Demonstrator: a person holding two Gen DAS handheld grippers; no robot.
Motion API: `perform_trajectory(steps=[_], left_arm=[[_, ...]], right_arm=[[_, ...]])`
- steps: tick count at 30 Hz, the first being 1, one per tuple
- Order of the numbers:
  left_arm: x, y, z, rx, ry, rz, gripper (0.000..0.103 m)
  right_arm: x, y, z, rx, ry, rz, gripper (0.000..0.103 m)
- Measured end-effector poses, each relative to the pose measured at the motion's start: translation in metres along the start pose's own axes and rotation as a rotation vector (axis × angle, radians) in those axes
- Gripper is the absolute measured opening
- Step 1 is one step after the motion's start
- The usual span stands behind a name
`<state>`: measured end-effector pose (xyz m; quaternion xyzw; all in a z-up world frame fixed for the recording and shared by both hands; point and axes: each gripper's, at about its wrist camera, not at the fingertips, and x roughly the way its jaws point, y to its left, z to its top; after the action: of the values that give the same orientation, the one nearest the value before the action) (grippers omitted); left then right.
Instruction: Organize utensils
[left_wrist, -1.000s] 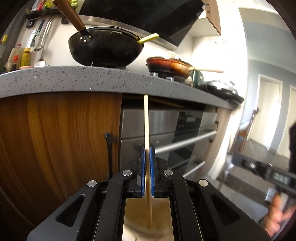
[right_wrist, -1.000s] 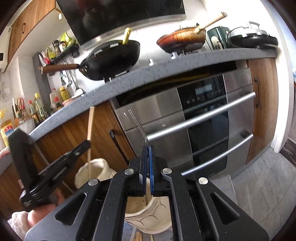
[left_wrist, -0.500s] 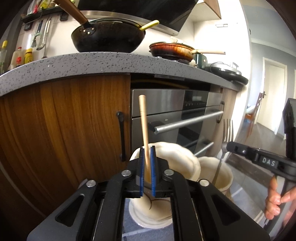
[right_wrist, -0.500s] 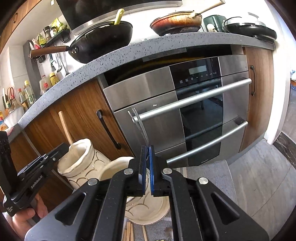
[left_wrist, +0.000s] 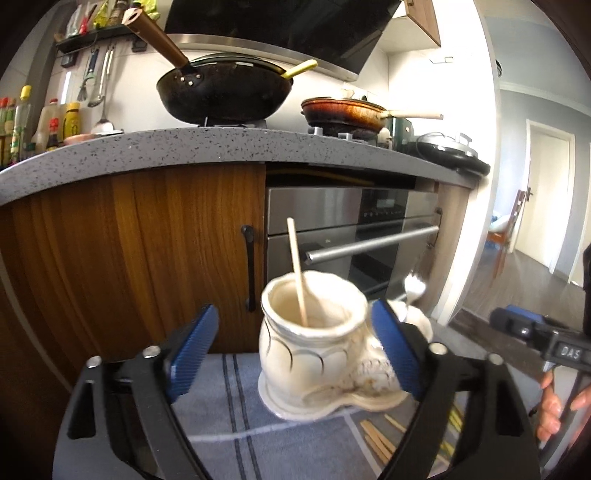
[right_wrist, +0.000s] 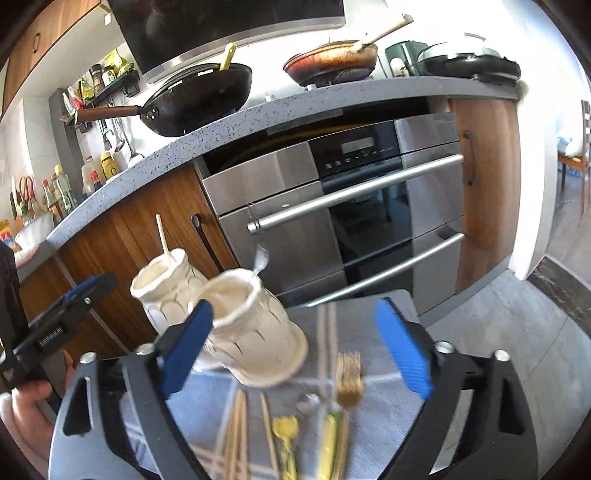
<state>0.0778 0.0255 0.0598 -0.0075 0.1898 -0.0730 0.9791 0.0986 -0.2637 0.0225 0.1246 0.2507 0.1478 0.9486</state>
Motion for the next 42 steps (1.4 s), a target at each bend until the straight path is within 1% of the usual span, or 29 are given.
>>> perform_trajectory(steps=[3, 5, 10, 16, 24, 28, 36, 42], left_arm=[[-0.010, -0.006, -0.007, 0.015, 0.007, 0.009, 0.095], [-0.015, -0.009, -0.013, 0.011, 0.019, 0.012, 0.096], [-0.025, -0.016, -0.031, -0.023, 0.068, -0.010, 0.097], [-0.030, -0.028, -0.050, -0.002, 0.129, -0.020, 0.098], [-0.030, -0.037, -0.072, -0.005, 0.188, -0.032, 0.098], [-0.026, -0.039, -0.082, 0.003, 0.219, -0.031, 0.098], [-0.016, -0.041, -0.101, -0.015, 0.282, -0.029, 0.098], [-0.006, -0.051, -0.114, 0.014, 0.347, -0.030, 0.098]], right_arm=[[-0.015, -0.006, -0.006, -0.029, -0.014, -0.027, 0.098], [-0.024, -0.009, -0.010, -0.053, -0.024, -0.053, 0.098], [-0.043, -0.018, -0.019, -0.088, -0.044, -0.095, 0.098], [-0.055, -0.031, -0.033, -0.099, -0.030, -0.126, 0.098], [-0.052, -0.045, -0.049, -0.090, 0.026, -0.158, 0.098], [-0.049, -0.045, -0.055, -0.094, 0.041, -0.156, 0.098], [-0.039, -0.045, -0.068, -0.131, 0.086, -0.161, 0.098], [-0.032, -0.050, -0.080, -0.147, 0.134, -0.176, 0.098]])
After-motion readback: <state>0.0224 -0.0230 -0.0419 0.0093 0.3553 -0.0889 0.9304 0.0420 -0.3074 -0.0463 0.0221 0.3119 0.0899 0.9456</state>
